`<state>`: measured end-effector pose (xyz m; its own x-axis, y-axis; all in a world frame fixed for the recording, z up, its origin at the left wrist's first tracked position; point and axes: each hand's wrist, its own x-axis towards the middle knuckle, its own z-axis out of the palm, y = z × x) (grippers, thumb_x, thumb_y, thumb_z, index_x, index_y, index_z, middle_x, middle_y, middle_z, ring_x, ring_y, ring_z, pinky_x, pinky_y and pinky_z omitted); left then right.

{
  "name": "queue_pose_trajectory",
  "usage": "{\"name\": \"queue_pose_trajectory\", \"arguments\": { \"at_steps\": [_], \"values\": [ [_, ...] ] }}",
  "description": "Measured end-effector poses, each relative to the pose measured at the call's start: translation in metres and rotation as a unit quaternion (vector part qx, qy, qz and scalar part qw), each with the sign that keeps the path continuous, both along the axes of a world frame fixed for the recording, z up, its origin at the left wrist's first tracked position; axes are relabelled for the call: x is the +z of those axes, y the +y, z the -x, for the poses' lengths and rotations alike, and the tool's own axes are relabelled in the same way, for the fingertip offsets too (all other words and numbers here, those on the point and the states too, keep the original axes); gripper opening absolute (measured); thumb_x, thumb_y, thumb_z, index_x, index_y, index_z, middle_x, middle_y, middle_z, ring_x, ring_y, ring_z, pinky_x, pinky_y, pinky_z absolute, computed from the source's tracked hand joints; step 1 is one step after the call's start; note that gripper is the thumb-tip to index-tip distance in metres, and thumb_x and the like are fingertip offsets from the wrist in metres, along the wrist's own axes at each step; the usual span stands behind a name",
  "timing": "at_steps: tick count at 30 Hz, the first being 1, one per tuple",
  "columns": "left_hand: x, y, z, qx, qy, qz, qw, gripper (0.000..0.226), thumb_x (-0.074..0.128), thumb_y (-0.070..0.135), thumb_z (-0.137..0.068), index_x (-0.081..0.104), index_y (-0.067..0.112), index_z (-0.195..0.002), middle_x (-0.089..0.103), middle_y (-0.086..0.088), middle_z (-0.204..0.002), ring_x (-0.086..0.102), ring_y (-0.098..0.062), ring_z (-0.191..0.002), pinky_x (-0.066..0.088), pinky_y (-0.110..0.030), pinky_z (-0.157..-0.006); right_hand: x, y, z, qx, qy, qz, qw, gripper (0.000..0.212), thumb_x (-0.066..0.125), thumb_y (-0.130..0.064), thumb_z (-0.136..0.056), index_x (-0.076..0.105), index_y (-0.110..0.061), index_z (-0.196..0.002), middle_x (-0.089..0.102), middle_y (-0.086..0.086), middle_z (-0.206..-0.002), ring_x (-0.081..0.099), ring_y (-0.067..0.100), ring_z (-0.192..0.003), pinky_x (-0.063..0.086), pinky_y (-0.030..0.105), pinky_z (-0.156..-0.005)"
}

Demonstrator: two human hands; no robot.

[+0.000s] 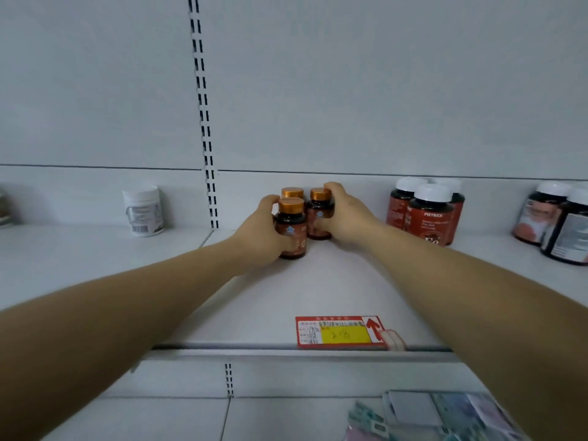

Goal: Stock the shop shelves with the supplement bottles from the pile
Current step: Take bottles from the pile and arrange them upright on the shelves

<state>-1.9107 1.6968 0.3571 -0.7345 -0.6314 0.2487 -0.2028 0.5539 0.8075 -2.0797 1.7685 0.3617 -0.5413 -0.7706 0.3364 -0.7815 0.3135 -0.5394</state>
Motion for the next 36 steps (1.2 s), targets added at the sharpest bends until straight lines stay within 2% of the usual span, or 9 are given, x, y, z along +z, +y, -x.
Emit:
{"name": "queue_pose_trajectory", "arguments": {
  "at_steps": [2,5,10,15,17,20,23,27,36],
  "values": [
    [-0.002,-0.002,0.008,0.021,-0.001,0.01,1.0,0.062,0.07,0.014,-0.081,0.039,0.021,-0.134,0.054,0.004,-0.109,0.056,-0.017,-0.102,0.045,-0.029,-0.089,0.002,-0.003,0.007,0.011,0.028,-0.018,0.999,0.072,0.07,-0.033,-0.082,0.029,-0.019,-0.139,0.055,0.011,-0.123,0.054,0.028,-0.108,0.046,0.037,-0.089],
    [-0.004,-0.002,0.017,0.039,0.0,0.018,0.999,0.054,0.067,0.013,-0.083,0.042,0.021,-0.131,0.053,0.007,-0.107,0.053,-0.014,-0.102,0.042,-0.028,-0.091,0.003,-0.003,0.016,0.025,0.054,-0.036,0.998,0.07,0.07,-0.036,-0.082,0.03,-0.018,-0.137,0.055,0.009,-0.12,0.055,0.027,-0.104,0.044,0.034,-0.082],
    [-0.007,-0.006,0.022,0.063,-0.009,0.028,0.998,0.06,0.069,0.019,-0.082,0.04,0.021,-0.135,0.053,0.005,-0.114,0.057,-0.019,-0.108,0.045,-0.035,-0.097,0.003,-0.002,0.022,0.041,0.065,-0.046,0.996,0.073,0.07,-0.039,-0.082,0.028,-0.018,-0.138,0.055,0.01,-0.121,0.055,0.028,-0.104,0.041,0.032,-0.078],
    [0.003,-0.009,0.015,0.052,-0.055,-0.006,0.997,0.08,0.073,0.025,-0.078,0.027,0.028,-0.144,0.047,0.0,-0.137,0.055,-0.018,-0.113,0.046,-0.028,-0.084,0.023,0.003,0.02,0.031,0.085,-0.061,0.994,0.076,0.063,-0.033,-0.083,0.024,-0.02,-0.147,0.043,0.011,-0.14,0.047,0.029,-0.122,0.041,0.032,-0.09],
    [0.011,-0.011,0.001,0.061,-0.1,0.0,0.993,0.086,0.071,0.033,-0.08,0.018,0.03,-0.148,0.035,0.001,-0.148,0.046,-0.02,-0.124,0.042,-0.03,-0.09,0.042,0.002,0.013,0.019,0.101,-0.046,0.994,0.07,0.059,-0.037,-0.086,0.028,-0.022,-0.146,0.038,0.009,-0.144,0.043,0.028,-0.127,0.039,0.033,-0.095],
    [0.025,-0.015,-0.038,0.076,-0.174,0.054,0.98,0.08,0.067,0.043,-0.082,0.023,0.031,-0.147,0.032,0.002,-0.15,0.042,-0.018,-0.129,0.037,-0.028,-0.098,0.072,-0.008,-0.016,0.037,0.132,-0.046,0.989,0.066,0.054,-0.047,-0.089,0.032,-0.022,-0.145,0.036,0.007,-0.146,0.04,0.027,-0.13,0.037,0.034,-0.099],
    [0.037,-0.02,-0.097,0.113,-0.225,0.11,0.961,0.07,0.063,0.047,-0.084,0.03,0.032,-0.143,0.044,0.005,-0.136,0.048,-0.018,-0.123,0.034,-0.022,-0.092,0.088,-0.034,-0.072,0.091,0.149,-0.067,0.982,0.068,0.05,-0.057,-0.089,0.034,-0.022,-0.145,0.034,0.005,-0.15,0.036,0.026,-0.134,0.034,0.036,-0.102],
    [0.041,-0.038,-0.207,0.184,-0.263,0.148,0.936,0.068,0.06,0.049,-0.085,0.03,0.031,-0.144,0.036,0.002,-0.149,0.044,-0.019,-0.127,0.032,-0.027,-0.099,0.089,-0.087,-0.186,0.186,0.186,-0.079,0.962,0.069,0.049,-0.06,-0.088,0.036,-0.021,-0.144,0.035,0.004,-0.151,0.036,0.025,-0.135,0.032,0.034,-0.104],
    [0.007,-0.081,-0.526,0.357,-0.317,0.098,0.873,0.069,0.061,0.046,-0.086,0.029,0.029,-0.145,0.034,0.002,-0.15,0.041,-0.017,-0.13,0.032,-0.03,-0.106,0.061,-0.21,-0.526,0.403,0.203,-0.069,0.89,0.069,0.046,-0.059,-0.091,0.033,-0.022,-0.147,0.032,0.004,-0.153,0.035,0.025,-0.137,0.031,0.036,-0.106]
  ]
}}
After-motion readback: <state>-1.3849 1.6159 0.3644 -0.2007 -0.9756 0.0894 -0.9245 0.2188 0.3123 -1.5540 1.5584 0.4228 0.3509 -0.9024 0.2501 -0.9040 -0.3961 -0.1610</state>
